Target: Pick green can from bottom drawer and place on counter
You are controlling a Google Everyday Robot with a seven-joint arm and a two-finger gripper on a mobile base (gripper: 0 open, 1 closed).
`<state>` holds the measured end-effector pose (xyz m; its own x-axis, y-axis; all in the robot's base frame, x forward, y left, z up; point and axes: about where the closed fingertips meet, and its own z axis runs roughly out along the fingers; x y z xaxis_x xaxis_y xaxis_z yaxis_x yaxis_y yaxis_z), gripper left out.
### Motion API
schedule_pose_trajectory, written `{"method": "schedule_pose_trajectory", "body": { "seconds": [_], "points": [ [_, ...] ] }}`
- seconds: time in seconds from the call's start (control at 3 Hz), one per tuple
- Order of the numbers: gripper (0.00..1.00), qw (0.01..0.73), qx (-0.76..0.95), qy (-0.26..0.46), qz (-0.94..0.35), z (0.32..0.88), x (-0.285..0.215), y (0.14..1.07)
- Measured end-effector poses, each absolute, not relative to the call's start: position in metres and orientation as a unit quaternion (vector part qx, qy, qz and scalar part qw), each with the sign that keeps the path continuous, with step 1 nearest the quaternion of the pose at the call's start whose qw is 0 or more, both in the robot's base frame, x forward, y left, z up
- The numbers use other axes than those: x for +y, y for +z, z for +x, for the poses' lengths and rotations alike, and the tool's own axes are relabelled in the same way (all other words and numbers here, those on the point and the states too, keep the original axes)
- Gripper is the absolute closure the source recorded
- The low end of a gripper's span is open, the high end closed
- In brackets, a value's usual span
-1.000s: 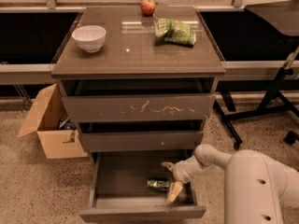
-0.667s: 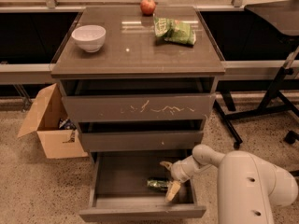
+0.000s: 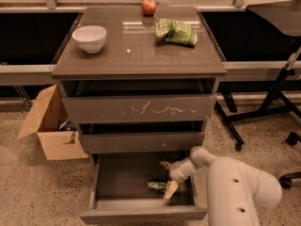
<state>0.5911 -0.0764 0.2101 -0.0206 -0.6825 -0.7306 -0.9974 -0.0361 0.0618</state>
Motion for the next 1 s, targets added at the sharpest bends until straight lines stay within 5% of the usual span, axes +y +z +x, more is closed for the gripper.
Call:
{"method": "schedule_pose_trajectory", "body": {
  "seconds": [0.67,1.0],
  "points": [
    [0.00,0.245,0.649,0.301,-0.654,0.607,-0.067,0.170],
    [0.18,0.240,0.650,0.299,-0.656,0.612,-0.062,0.154]
  ]
}}
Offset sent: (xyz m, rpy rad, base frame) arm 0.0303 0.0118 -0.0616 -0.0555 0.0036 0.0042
